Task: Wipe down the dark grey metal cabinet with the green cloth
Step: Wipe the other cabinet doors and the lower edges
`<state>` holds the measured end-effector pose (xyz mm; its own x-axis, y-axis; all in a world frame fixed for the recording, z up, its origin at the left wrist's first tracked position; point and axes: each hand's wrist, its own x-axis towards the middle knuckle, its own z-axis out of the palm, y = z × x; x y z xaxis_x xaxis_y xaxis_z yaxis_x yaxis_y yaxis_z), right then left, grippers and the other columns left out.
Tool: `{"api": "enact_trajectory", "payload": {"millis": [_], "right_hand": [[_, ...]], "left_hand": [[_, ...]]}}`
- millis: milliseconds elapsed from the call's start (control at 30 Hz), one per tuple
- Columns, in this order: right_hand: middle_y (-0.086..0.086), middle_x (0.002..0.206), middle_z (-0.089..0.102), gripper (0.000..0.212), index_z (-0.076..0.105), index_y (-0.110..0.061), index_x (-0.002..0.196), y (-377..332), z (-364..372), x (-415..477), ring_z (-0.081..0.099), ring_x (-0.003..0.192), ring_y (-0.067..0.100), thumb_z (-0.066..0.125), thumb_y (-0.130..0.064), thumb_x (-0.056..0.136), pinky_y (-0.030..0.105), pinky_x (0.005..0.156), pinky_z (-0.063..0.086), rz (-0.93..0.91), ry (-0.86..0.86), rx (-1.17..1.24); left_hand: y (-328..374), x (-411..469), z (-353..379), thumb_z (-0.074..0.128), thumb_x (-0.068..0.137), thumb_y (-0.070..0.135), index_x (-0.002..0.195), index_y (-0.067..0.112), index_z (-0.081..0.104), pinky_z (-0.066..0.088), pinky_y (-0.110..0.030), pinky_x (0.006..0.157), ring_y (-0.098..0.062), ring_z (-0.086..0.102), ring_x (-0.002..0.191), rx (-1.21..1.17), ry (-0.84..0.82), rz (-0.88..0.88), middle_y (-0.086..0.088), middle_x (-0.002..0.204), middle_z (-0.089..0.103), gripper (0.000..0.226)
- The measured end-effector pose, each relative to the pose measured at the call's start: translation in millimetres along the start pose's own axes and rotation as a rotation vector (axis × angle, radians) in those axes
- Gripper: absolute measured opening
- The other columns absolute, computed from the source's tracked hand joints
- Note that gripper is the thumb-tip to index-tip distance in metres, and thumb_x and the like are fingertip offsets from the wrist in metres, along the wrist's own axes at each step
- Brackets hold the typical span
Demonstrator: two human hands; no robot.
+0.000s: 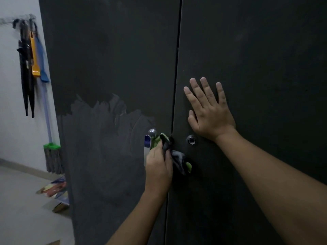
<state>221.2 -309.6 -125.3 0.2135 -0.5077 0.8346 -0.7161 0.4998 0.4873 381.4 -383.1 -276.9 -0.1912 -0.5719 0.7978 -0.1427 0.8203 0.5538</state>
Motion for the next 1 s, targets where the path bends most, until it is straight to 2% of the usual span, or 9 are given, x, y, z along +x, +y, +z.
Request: {"api": "enact_trajectory", "payload": {"millis": [33,100,233,300,433,600,733,833,1000], "right_hand": [[0.01,0.169,0.01,0.071,0.019,-0.017,0.161,-1,0,-1,0.006,0.156,0.031,0.034,-0.039,0.095,0.06,0.123,0.004,0.002,-0.002,-0.003],[0.01,0.169,0.01,0.071,0.019,-0.017,0.161,-2,2,-2,0.006,0.156,0.031,0.033,-0.038,0.095,0.06,0.123,0.004,0.004,-0.003,-0.01],[0.01,0.169,0.007,0.071,0.015,-0.017,0.161,-3,2,-5,0.004,0.156,0.031,0.032,-0.039,0.096,0.06,0.123,0.003,-0.001,-0.024,-0.018],[0.01,0.169,0.006,0.071,0.015,-0.016,0.161,-3,1,-5,0.003,0.156,0.032,0.031,-0.039,0.096,0.06,0.123,0.004,-0.003,-0.036,-0.009],[0.01,0.169,0.007,0.071,0.015,-0.017,0.161,-3,-1,-4,0.004,0.156,0.031,0.032,-0.039,0.096,0.06,0.123,0.004,0.006,-0.04,-0.002],[0.009,0.169,0.01,0.07,0.018,-0.017,0.161,-7,-1,-5,0.007,0.156,0.031,0.034,-0.037,0.096,0.06,0.123,0.004,0.024,-0.028,0.019],[0.01,0.169,0.009,0.069,0.016,-0.017,0.161,-7,-1,-7,0.006,0.156,0.032,0.033,-0.036,0.097,0.06,0.123,0.004,0.023,-0.034,0.017],[0.01,0.169,0.009,0.069,0.015,-0.018,0.161,-9,1,-9,0.006,0.156,0.031,0.034,-0.035,0.097,0.058,0.123,0.003,0.028,-0.021,0.032],[0.009,0.169,0.009,0.07,0.015,-0.018,0.161,-12,3,-13,0.006,0.156,0.03,0.036,-0.035,0.097,0.057,0.122,0.002,0.052,-0.013,0.042]], "left_hand": [[-7,-10,3,0.052,0.1,0.017,0.133,0.009,0.056,0.049,-0.034,0.091,-0.016,0.055,0.103,-0.001,-0.022,-0.027,-0.005,0.117,0.062,0.035],[-25,-40,7,0.052,0.097,0.019,0.136,0.01,0.056,0.047,-0.028,0.083,-0.017,0.054,0.097,0.053,-0.12,-0.05,-0.006,0.115,0.06,0.04],[-53,-86,1,0.043,0.103,0.023,0.141,0.02,0.05,0.035,-0.015,0.096,-0.023,0.048,0.121,0.097,-0.312,-0.018,-0.003,0.136,0.049,0.04],[-58,-85,-6,0.046,0.102,0.02,0.134,0.017,0.056,0.032,-0.006,0.09,-0.023,0.05,0.117,0.079,-0.324,-0.003,0.001,0.127,0.052,0.034],[-60,-62,-16,0.059,0.093,0.01,0.129,0.013,0.062,0.036,-0.006,0.085,-0.008,0.053,0.095,0.048,-0.2,0.022,0.006,0.106,0.053,0.036],[-61,-46,-15,0.057,0.097,0.011,0.128,0.004,0.064,0.035,-0.006,0.089,0.001,0.051,0.099,0.078,-0.138,0.036,0.007,0.104,0.059,0.032],[-78,-63,-8,0.064,0.082,0.003,0.13,0.004,0.063,0.032,-0.014,0.103,-0.019,0.047,0.111,0.111,-0.152,0.115,-0.015,0.117,0.06,0.049],[-101,-78,-16,0.066,0.082,0.004,0.128,0.01,0.065,0.043,-0.021,0.094,-0.017,0.049,0.106,0.129,-0.189,0.086,-0.014,0.112,0.06,0.046],[-119,-70,-36,0.075,0.084,0.001,0.121,0.016,0.069,0.036,-0.003,0.074,-0.001,0.047,0.078,0.065,-0.034,-0.13,0.002,0.091,0.052,0.041]]}}
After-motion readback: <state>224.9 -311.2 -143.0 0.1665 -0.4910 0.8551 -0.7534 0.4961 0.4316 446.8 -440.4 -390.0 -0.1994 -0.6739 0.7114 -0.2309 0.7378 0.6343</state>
